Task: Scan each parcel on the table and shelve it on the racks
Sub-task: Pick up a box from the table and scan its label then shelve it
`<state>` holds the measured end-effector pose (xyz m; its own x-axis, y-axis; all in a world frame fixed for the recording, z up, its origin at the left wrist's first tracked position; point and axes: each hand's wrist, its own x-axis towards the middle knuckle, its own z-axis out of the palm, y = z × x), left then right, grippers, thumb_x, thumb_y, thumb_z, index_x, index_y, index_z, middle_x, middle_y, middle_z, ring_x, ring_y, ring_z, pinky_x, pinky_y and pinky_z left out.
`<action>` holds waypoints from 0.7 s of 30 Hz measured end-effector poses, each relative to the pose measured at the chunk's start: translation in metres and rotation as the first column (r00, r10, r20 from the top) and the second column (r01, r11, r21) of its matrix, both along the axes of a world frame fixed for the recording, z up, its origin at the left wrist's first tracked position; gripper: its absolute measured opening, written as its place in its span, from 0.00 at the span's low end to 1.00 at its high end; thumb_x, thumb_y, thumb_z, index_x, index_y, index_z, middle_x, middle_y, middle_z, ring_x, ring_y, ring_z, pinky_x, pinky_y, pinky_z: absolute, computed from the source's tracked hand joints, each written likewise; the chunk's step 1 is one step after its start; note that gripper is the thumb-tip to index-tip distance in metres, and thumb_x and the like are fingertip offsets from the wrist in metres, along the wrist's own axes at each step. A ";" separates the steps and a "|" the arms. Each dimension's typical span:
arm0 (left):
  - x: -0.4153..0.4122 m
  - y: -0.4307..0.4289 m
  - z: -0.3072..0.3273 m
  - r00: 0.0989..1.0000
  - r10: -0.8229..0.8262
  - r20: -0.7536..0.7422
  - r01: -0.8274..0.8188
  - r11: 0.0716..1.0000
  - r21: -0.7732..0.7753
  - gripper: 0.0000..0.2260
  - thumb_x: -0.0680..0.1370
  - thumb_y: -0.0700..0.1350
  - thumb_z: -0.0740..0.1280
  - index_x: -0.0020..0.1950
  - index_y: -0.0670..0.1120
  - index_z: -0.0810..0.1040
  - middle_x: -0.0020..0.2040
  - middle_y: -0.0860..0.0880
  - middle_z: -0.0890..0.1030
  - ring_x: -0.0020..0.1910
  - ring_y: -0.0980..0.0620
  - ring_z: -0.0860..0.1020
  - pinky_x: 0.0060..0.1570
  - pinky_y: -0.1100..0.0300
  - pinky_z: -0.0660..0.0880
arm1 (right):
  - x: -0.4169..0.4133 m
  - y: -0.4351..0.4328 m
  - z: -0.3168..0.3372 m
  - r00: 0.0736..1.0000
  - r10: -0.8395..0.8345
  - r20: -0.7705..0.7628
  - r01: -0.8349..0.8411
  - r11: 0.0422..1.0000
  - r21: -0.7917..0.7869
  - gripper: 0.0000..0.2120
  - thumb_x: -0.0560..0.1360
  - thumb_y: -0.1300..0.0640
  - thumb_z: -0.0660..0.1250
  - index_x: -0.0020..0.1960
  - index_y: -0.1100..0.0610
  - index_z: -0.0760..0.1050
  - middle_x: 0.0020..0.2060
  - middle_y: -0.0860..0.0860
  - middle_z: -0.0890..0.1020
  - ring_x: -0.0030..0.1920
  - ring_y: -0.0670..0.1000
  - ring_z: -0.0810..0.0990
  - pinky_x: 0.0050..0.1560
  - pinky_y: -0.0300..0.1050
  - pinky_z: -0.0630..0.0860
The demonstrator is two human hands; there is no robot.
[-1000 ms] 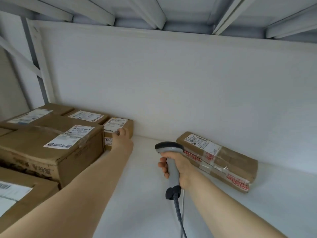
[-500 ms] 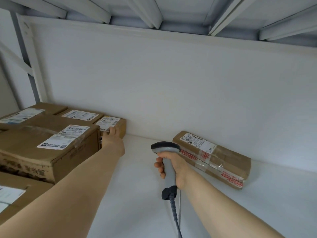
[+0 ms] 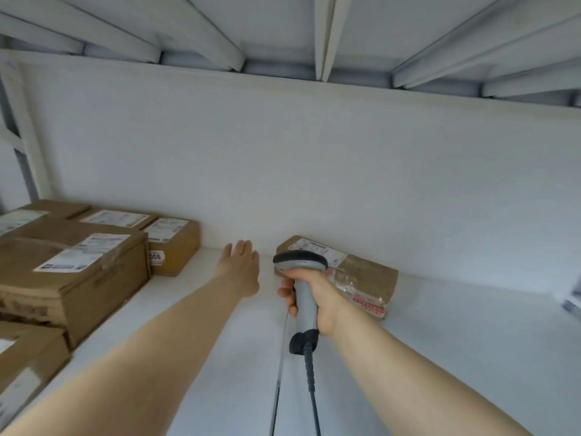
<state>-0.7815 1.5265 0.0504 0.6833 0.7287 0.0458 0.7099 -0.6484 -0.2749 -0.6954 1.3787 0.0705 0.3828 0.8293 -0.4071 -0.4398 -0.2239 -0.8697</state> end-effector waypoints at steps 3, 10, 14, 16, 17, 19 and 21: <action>0.033 -0.041 0.004 0.981 -0.162 0.108 0.170 0.983 -0.072 0.28 0.78 0.44 0.61 0.77 0.44 0.58 0.77 0.45 0.55 0.76 0.45 0.54 0.73 0.51 0.56 | 0.015 -0.031 0.006 0.999 -0.039 0.005 0.039 0.999 0.016 0.08 0.75 0.58 0.68 0.40 0.61 0.76 0.28 0.54 0.80 0.22 0.47 0.73 0.23 0.36 0.69; 0.094 -0.129 0.014 0.907 -0.398 0.141 0.418 0.891 -0.175 0.29 0.77 0.40 0.64 0.77 0.45 0.57 0.77 0.48 0.58 0.76 0.48 0.57 0.66 0.53 0.67 | 0.067 -0.098 0.006 0.969 -0.248 -0.020 0.248 0.968 0.035 0.08 0.74 0.57 0.69 0.39 0.61 0.74 0.28 0.55 0.79 0.22 0.47 0.73 0.23 0.36 0.69; 0.124 -0.154 0.007 0.872 -0.488 -0.032 0.479 0.865 -0.148 0.37 0.76 0.45 0.68 0.79 0.45 0.51 0.79 0.46 0.51 0.78 0.47 0.49 0.75 0.51 0.50 | 0.087 -0.122 0.001 0.945 -0.323 -0.057 0.326 0.945 0.032 0.08 0.74 0.58 0.68 0.41 0.62 0.74 0.30 0.57 0.78 0.21 0.47 0.72 0.22 0.35 0.69; 0.133 -0.158 0.002 0.878 -0.475 -0.060 0.464 0.876 -0.134 0.38 0.75 0.48 0.69 0.79 0.45 0.51 0.78 0.45 0.54 0.77 0.45 0.53 0.76 0.49 0.50 | 0.091 -0.128 -0.001 0.946 -0.320 -0.056 0.322 0.946 0.029 0.08 0.75 0.58 0.68 0.41 0.62 0.74 0.29 0.56 0.78 0.21 0.47 0.71 0.22 0.35 0.69; 0.135 -0.160 0.000 0.885 -0.463 -0.043 0.456 0.882 -0.123 0.38 0.75 0.50 0.69 0.78 0.45 0.52 0.77 0.45 0.57 0.76 0.45 0.56 0.75 0.49 0.52 | 0.093 -0.130 -0.001 0.948 -0.314 -0.055 0.316 0.948 0.028 0.08 0.75 0.57 0.68 0.40 0.61 0.74 0.28 0.55 0.78 0.21 0.47 0.71 0.22 0.35 0.69; 0.136 -0.161 -0.002 0.895 -0.445 0.015 0.445 0.893 -0.067 0.36 0.74 0.56 0.67 0.77 0.48 0.55 0.73 0.45 0.62 0.73 0.44 0.60 0.73 0.48 0.54 | 0.094 -0.131 -0.003 0.951 -0.306 -0.050 0.308 0.951 0.028 0.09 0.74 0.57 0.68 0.40 0.60 0.74 0.28 0.55 0.77 0.22 0.47 0.72 0.22 0.35 0.69; 0.134 -0.160 -0.004 0.905 -0.424 0.043 0.425 0.905 -0.009 0.33 0.75 0.61 0.63 0.77 0.52 0.57 0.70 0.46 0.64 0.71 0.44 0.62 0.72 0.48 0.54 | 0.095 -0.130 -0.004 0.951 -0.305 -0.051 0.307 0.951 0.024 0.08 0.74 0.56 0.69 0.41 0.61 0.74 0.29 0.55 0.77 0.22 0.47 0.72 0.22 0.36 0.69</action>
